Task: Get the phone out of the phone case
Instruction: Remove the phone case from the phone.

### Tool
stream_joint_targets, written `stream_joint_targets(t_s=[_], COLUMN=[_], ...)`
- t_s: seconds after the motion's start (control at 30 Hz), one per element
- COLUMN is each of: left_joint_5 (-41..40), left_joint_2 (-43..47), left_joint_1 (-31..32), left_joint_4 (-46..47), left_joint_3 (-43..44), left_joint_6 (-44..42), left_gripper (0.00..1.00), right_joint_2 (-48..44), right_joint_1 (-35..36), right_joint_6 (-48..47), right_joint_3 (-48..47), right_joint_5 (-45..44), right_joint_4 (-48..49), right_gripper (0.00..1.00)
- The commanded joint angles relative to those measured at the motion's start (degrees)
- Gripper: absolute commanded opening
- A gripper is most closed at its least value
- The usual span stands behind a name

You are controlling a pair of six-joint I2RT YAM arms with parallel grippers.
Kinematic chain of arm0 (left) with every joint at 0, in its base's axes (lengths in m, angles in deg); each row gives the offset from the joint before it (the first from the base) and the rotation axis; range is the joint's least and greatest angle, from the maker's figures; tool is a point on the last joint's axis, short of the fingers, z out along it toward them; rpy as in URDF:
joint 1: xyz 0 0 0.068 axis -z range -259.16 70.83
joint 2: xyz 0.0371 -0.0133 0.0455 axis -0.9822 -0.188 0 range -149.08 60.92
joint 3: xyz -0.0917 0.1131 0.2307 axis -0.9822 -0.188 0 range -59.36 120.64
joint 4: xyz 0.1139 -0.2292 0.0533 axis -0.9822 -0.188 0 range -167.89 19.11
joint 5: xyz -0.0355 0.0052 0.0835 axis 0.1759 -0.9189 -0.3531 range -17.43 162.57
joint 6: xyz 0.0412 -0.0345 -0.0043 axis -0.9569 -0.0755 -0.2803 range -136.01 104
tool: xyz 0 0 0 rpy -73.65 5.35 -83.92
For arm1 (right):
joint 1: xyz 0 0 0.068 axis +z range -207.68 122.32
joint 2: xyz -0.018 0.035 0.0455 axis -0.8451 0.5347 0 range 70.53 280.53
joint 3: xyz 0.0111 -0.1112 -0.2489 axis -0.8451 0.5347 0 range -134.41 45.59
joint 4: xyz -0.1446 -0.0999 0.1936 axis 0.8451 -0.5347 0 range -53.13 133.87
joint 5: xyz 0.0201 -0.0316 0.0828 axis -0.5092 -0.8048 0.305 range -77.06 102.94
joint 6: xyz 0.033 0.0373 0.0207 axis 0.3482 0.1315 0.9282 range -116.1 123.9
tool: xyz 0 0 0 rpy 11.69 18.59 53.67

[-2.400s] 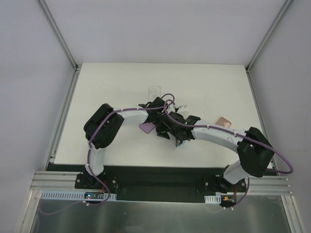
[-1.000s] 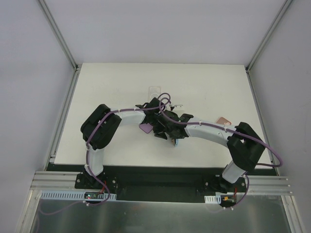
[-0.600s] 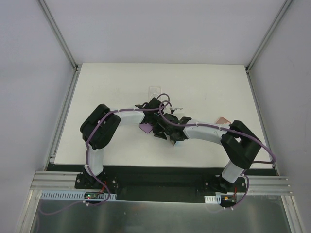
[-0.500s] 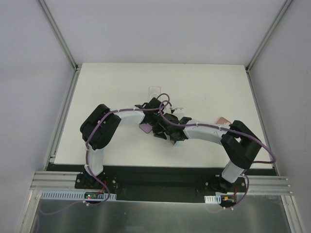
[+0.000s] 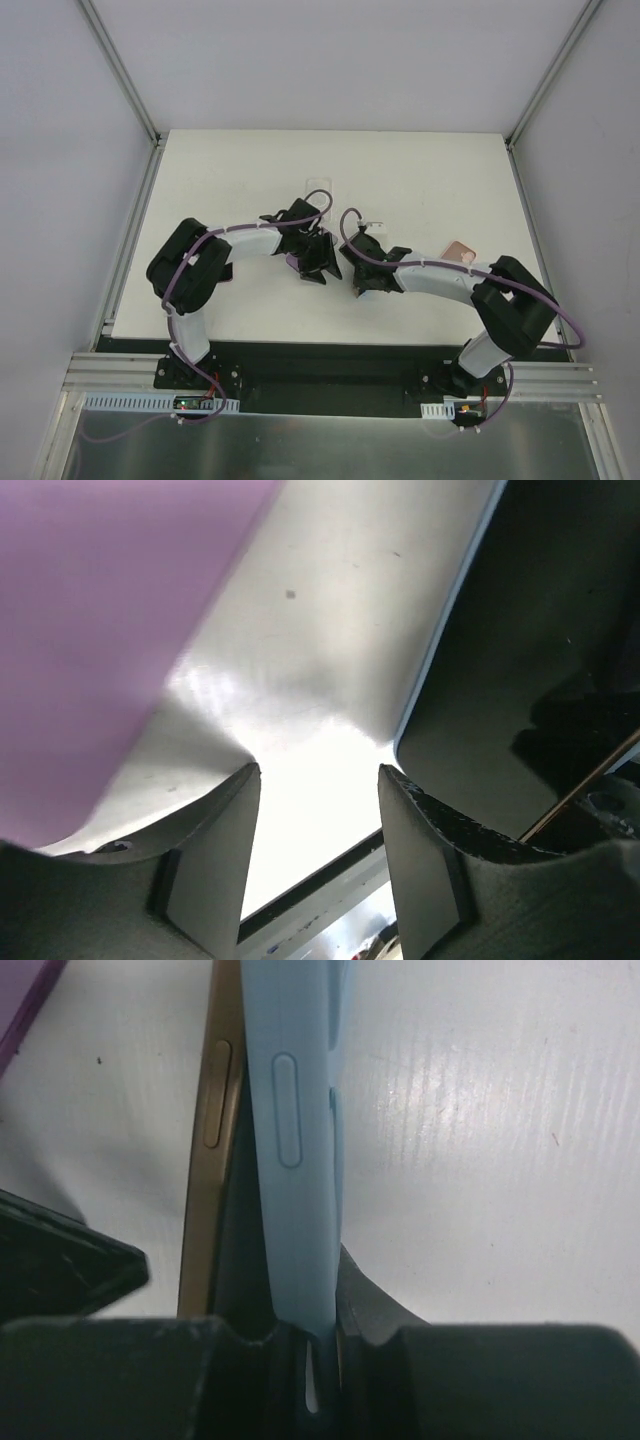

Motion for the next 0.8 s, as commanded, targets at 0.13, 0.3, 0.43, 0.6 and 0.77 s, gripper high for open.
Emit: stream_joint_targets(t_s=[0.13, 0.3, 0.43, 0.6, 0.77], left_joint_5=[3.4, 7.8, 5.9, 2.2, 0.8], left_joint_2=[9.3, 10.7, 10.2, 7.4, 5.1], left_joint_1=[-6.0, -6.0, -5.1, -3.2, -1.1], left_joint_4=[-3.0, -3.0, -3.0, -1.7, -1.5], left_joint_3=[-2.6, -0.3, 0.6, 1.7, 3.6], left_joint_6=[-2.8, -2.2, -2.1, -0.8, -1.2], left_gripper=[0.57, 0.68, 0.71, 0.7, 0.68], right_joint_2=[-0.7, -2.2, -2.3, -1.8, -1.8], right_joint_1=[1.0, 1.3, 1.7, 2.0, 2.1], right_joint_6=[-6.2, -8.4, -8.5, -8.5, -8.5], right_joint_3=[8.7, 7.9, 6.9, 6.1, 5.7], right_joint_5=[14.1, 14.8, 15.0, 15.6, 16.0], right_joint_4=[15.7, 15.7, 15.3, 14.9, 14.2], right_gripper=[0.01, 0.01, 0.01, 0.01, 0.02])
